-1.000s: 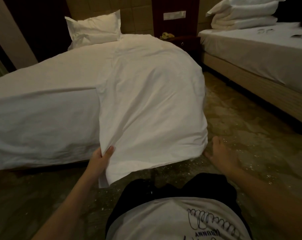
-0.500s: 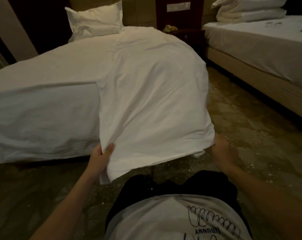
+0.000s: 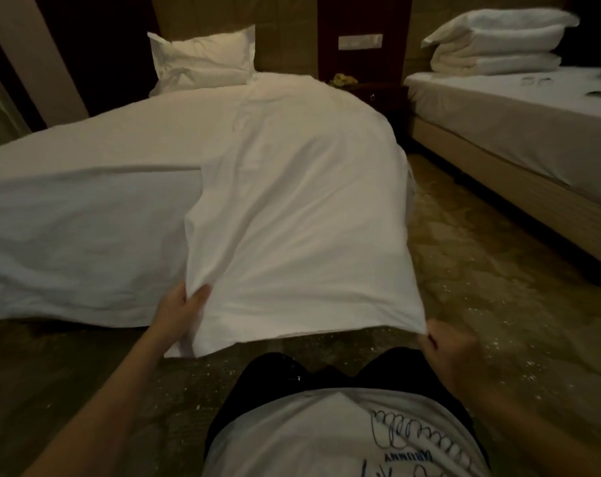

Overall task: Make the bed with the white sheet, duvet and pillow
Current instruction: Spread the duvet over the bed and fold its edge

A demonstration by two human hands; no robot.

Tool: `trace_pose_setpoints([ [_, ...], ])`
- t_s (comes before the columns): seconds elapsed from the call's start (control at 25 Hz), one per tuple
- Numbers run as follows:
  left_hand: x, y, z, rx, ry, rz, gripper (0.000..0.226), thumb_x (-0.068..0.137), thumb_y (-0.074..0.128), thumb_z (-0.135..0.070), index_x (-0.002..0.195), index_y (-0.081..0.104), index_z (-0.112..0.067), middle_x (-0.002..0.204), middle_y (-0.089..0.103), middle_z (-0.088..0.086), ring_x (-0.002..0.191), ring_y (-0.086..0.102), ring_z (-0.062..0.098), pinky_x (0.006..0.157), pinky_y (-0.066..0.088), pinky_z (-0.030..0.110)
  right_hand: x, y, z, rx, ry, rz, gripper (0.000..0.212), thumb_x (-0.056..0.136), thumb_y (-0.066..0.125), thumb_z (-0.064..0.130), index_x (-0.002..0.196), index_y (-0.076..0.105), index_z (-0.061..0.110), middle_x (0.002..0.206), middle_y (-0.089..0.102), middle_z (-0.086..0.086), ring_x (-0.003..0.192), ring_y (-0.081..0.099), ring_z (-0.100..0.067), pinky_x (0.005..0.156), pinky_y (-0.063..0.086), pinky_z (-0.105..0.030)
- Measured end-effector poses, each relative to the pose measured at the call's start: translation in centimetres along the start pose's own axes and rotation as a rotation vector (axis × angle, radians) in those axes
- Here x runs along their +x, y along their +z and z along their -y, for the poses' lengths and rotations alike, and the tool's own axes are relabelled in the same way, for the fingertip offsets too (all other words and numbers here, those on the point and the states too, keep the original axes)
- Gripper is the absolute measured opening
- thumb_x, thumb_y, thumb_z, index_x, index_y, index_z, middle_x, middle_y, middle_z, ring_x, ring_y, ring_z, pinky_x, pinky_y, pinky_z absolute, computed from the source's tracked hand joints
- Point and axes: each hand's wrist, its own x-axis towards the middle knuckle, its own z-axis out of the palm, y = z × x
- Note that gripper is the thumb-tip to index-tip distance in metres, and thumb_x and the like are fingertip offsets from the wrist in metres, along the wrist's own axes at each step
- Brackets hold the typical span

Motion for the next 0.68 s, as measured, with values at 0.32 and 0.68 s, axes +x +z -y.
trace_pose_setpoints([
  [0.32, 1.0, 1.0, 1.4, -0.116, -0.056, 0.066, 0.040, 0.096, 0.050, -0.026, 0.128, 0.049, -0.002, 0.116, 0.056, 0.010, 0.111, 0.054, 0.033, 0.084, 0.046, 0.040, 4.3, 2.2, 0.5, -0.053, 0.396, 0.133, 0.018, 0.095, 0.050, 0.028, 0.088, 0.047, 0.012, 0.082, 0.052, -0.007, 0.067, 0.050, -0.027, 0.055, 0.034, -0.031],
  [0.68, 1.0, 2.0, 1.4, -0.329, -0.102, -0.049, 0.032, 0.097, 0.046, -0.032, 0.113, 0.054, -0.005, 0.095, 0.061, 0.002, 0.097, 0.059, 0.028, 0.074, 0.049, 0.033, 0.4, 2.9, -0.2, -0.106, 0.051, 0.019, 0.023, 0.081, 0.043, 0.010, 0.062, 0.055, 0.002, 0.046, 0.048, -0.010, 0.030, 0.040, -0.023, 0.035, 0.024, -0.022],
])
